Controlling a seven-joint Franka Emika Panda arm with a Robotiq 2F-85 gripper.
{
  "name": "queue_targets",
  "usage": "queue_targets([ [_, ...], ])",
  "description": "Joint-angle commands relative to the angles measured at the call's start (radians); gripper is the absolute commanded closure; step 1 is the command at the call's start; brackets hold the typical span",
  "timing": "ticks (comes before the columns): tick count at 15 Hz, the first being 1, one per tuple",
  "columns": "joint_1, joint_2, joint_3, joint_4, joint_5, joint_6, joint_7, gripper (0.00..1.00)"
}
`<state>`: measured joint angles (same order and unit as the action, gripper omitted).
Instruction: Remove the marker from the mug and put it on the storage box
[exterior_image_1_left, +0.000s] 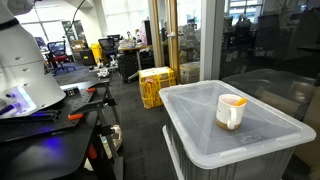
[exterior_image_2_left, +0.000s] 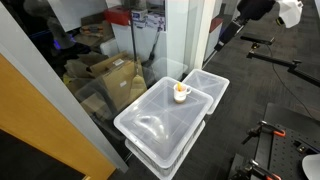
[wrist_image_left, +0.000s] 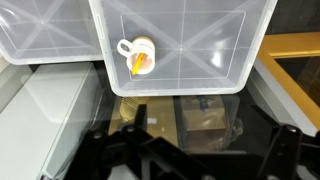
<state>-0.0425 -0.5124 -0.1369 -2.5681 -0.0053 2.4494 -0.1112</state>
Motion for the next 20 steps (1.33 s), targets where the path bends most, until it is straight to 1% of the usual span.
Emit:
queue_targets([
  [1, -0.052, 0.079, 0.032, -0.022, -0.048, 0.185, 0.046, 0.0],
  [4, -0.097, 0.155, 0.047, -0.022, -0.088, 0.319, 0.091, 0.0],
  [8, -0.152, 0.265, 0.063, -0.004, -0.136, 0.446, 0.158, 0.0],
  [12, -0.183, 0.361, 0.071, 0.017, -0.168, 0.518, 0.202, 0.0],
  [16, -0.188, 0.447, 0.061, 0.045, -0.177, 0.572, 0.225, 0.0],
  [20, -0.189, 0.535, 0.051, 0.087, -0.185, 0.593, 0.229, 0.0],
])
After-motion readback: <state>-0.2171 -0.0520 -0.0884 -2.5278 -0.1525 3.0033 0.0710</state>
